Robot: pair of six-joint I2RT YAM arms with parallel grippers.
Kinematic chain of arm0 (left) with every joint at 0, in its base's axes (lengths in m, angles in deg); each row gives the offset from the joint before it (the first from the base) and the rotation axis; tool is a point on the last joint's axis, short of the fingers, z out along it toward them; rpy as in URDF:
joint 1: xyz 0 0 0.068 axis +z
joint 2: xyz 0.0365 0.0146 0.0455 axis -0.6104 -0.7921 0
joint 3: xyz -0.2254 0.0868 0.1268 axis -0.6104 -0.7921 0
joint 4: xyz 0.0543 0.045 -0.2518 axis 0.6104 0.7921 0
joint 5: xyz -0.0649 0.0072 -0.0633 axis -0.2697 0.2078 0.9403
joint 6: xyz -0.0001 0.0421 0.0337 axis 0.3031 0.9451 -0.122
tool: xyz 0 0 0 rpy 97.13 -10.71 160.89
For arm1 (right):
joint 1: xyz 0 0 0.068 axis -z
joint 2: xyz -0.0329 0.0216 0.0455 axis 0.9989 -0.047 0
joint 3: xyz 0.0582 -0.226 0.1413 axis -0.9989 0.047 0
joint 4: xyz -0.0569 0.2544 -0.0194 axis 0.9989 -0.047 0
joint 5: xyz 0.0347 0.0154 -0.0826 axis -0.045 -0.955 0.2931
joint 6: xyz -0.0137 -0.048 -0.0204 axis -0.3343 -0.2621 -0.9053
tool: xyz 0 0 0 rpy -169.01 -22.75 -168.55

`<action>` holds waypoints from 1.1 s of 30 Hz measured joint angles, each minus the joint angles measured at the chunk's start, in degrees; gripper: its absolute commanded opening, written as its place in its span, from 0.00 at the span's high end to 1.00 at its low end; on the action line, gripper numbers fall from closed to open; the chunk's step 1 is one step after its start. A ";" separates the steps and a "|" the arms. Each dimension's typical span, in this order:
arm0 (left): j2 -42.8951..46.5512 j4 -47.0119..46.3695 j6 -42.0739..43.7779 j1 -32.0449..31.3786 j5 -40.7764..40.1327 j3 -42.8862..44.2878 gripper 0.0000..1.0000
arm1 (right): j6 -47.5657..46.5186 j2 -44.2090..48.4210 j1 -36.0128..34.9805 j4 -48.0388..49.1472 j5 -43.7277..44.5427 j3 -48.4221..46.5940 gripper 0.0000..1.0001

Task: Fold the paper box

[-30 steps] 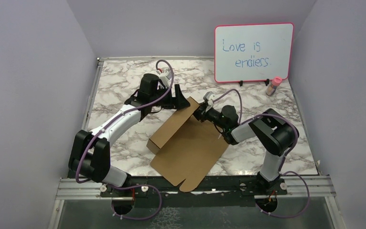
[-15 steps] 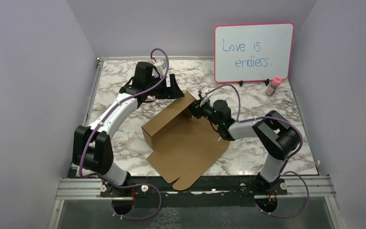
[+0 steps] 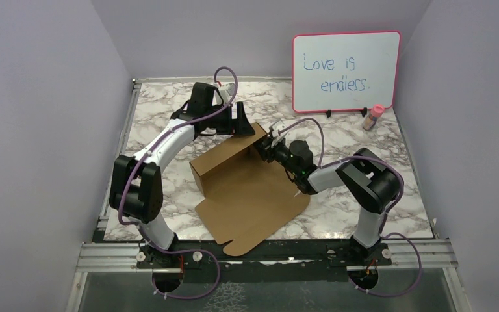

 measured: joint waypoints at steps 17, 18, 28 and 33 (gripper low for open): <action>-0.20 -3.45 -0.37 -0.07 7.19 -3.28 0.19 | -2.19 -3.65 -1.18 9.14 4.87 2.45 0.77; -0.20 -3.67 -0.44 -0.07 7.34 -3.39 0.19 | -1.99 -3.65 -1.29 9.16 5.53 2.47 0.78; -0.04 -6.12 -1.36 -0.04 8.79 -4.96 0.20 | 0.09 -3.61 -3.15 7.82 12.07 1.75 0.80; 0.24 -6.75 -1.75 -0.04 8.90 -5.64 0.20 | 1.18 -3.30 -4.13 5.38 16.22 0.59 0.81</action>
